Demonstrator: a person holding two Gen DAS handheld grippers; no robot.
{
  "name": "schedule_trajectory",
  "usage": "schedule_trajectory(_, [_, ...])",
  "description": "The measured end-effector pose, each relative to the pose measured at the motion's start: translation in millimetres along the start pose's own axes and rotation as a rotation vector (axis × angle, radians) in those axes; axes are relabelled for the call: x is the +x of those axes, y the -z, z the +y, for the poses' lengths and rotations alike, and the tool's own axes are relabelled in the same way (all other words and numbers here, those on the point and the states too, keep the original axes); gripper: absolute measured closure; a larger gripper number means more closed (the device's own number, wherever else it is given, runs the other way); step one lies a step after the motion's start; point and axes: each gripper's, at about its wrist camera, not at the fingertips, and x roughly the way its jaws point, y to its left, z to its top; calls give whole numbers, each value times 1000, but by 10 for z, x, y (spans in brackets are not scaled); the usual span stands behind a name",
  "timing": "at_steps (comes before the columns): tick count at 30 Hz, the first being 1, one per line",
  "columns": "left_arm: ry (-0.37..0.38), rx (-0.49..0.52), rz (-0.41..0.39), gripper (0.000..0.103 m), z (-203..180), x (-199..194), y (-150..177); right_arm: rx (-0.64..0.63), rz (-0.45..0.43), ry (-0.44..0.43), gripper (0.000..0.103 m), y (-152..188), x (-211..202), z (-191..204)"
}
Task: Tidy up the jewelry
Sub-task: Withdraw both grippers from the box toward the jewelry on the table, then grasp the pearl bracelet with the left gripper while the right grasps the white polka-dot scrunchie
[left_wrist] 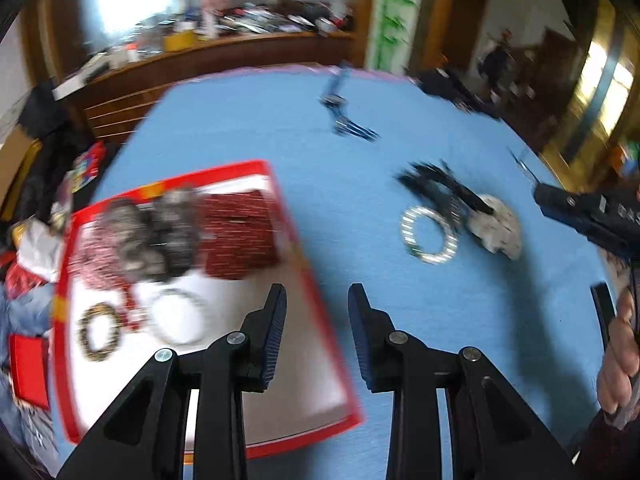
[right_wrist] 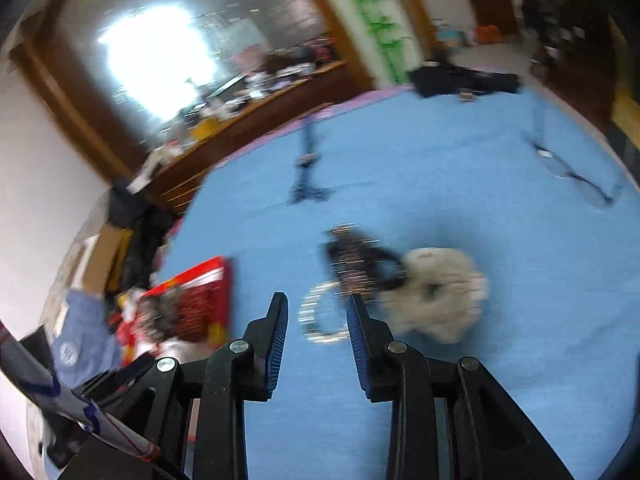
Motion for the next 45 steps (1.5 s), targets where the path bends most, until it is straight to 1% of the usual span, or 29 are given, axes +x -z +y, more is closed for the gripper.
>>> schedule_trajectory(2, [19,14,41,73,-206,171,-64,30,7,45,64,-63,59,-196])
schedule_trajectory(4, [39,-4,87,73,-339,358,-145,37,28,95,62,-128,151,-370])
schedule_trajectory(6, [44,-23,114,73,-403,506,-220,56,41,156,62,-172,271,-561])
schedule_trajectory(7, [46,-27,120,73,-432,562,-258,61,43,171,62,-176,301,-627])
schedule_trajectory(8, [41,-33,129,73,-455,639,-315,66,47,174,62,-170,323,-696])
schedule_trajectory(10, [26,-40,140,73,-460,728,-380,90,67,142,62,-152,415,-804])
schedule_trajectory(11, [25,-45,145,73,-460,791,-427,87,83,133,60,-149,466,-819])
schedule_trajectory(13, [25,-56,153,73,-454,865,-485,68,99,121,57,-143,542,-801])
schedule_trajectory(15, [40,-71,157,73,-453,944,-538,41,108,95,53,-124,589,-749])
schedule_trajectory(17, [41,-75,165,72,-478,1036,-581,4,118,120,52,-97,652,-681])
schedule_trajectory(20, [48,-85,180,72,-519,1156,-624,-8,138,148,53,-64,746,-671])
schedule_trajectory(21, [49,-86,184,72,-539,1194,-640,-18,122,165,71,-57,730,-665])
schedule_trajectory(22, [47,-85,186,72,-564,1226,-652,-24,129,171,84,-55,741,-673])
schedule_trajectory(23, [50,-84,187,72,-587,1253,-664,-10,136,165,89,-50,733,-703])
schedule_trajectory(25, [59,-79,185,72,-632,1277,-665,39,112,163,90,-73,653,-800])
schedule_trajectory(26, [55,-68,187,72,-663,1296,-662,50,80,179,90,-97,573,-837])
schedule_trajectory(27, [41,-54,175,77,-692,1293,-657,65,35,201,90,-128,462,-885])
schedule_trajectory(28, [29,-44,171,79,-719,1302,-652,77,16,202,90,-139,411,-900])
schedule_trajectory(29, [7,-26,159,86,-749,1296,-628,95,-2,193,90,-152,351,-928])
schedule_trajectory(32, [-36,9,131,94,-812,1268,-565,110,-31,184,90,-160,273,-941])
schedule_trajectory(34, [-50,25,116,94,-843,1223,-500,116,-52,169,90,-161,219,-936])
schedule_trajectory(38, [-36,38,92,94,-845,1056,-318,108,-110,141,90,-179,57,-900])
schedule_trajectory(41, [-39,55,26,94,-860,845,-228,82,-180,107,90,-189,-113,-798])
schedule_trajectory(43, [-16,59,-21,94,-855,709,-196,58,-229,79,90,-177,-206,-712])
schedule_trajectory(45, [-17,63,-55,94,-854,638,-192,25,-274,60,90,-157,-297,-615])
